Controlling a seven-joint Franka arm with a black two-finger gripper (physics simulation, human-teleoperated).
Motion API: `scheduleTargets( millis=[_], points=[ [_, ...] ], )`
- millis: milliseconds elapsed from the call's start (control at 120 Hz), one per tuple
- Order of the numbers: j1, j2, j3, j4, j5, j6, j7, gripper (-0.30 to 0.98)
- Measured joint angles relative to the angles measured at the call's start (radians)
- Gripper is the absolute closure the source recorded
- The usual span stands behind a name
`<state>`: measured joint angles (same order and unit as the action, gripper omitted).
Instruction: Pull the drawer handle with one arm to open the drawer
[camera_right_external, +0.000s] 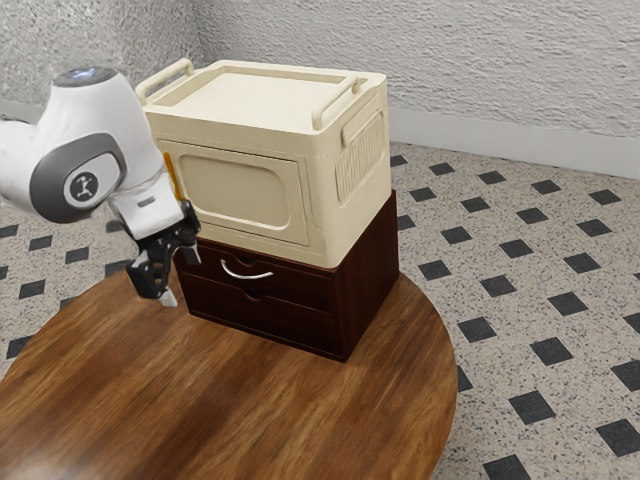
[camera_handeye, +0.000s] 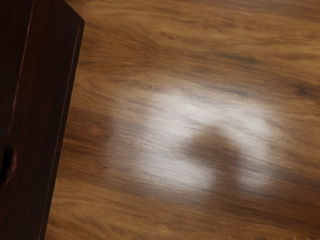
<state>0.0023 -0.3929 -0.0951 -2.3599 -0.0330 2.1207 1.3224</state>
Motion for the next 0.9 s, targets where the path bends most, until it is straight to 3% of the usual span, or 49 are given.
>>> scheduleTargets(
  millis=[208, 483, 717, 900],
  points=[
    [0.022, 0.094, 0.001, -0.001, 0.023, 0.218, 0.162, 0.25],
    [0.024, 0.169, 0.001, -0.003, 0.002, 0.385, 0.306, 0.49],
    [0.024, 0.224, 0.001, -0.002, -0.028, 0.462, 0.387, 0.55],
    [0.024, 0.260, 0.001, -0.002, -0.089, 0.520, 0.444, 0.56]
  ],
)
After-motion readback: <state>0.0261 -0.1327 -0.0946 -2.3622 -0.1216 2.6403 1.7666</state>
